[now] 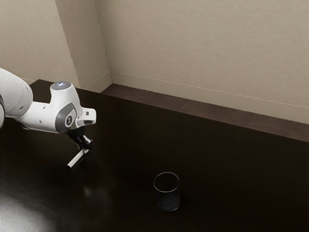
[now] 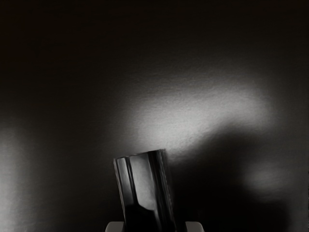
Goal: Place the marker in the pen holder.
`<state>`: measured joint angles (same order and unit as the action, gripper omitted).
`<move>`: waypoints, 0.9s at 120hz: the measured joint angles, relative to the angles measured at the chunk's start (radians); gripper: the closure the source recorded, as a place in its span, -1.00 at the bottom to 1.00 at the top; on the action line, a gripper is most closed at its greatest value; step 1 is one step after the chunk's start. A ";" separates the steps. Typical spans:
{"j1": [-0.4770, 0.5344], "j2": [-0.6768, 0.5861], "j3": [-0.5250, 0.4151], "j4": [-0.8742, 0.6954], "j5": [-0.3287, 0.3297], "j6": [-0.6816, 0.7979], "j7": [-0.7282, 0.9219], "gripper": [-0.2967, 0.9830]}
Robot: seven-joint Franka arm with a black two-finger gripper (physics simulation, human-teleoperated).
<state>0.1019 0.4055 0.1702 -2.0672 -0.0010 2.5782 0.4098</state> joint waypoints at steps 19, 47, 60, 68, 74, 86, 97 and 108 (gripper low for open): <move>-0.003 0.004 0.000 -0.001 0.004 0.003 0.004 0.59; -0.076 -0.084 -0.001 0.004 0.014 0.007 -0.007 0.68; -0.220 -0.191 0.002 0.004 0.020 0.007 -0.023 0.69; -0.315 -0.244 0.003 0.002 0.022 0.020 -0.036 0.69; -0.380 -0.265 0.004 0.001 0.021 0.043 -0.046 0.69; -0.481 -0.285 0.003 0.001 0.017 0.101 -0.071 0.69; -0.520 -0.289 0.001 -0.001 -0.009 0.156 -0.093 0.69; -0.534 -0.282 -0.022 -0.018 -0.059 0.208 -0.112 0.69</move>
<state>-0.4323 0.1234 0.1486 -2.0851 -0.0604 2.7859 0.2976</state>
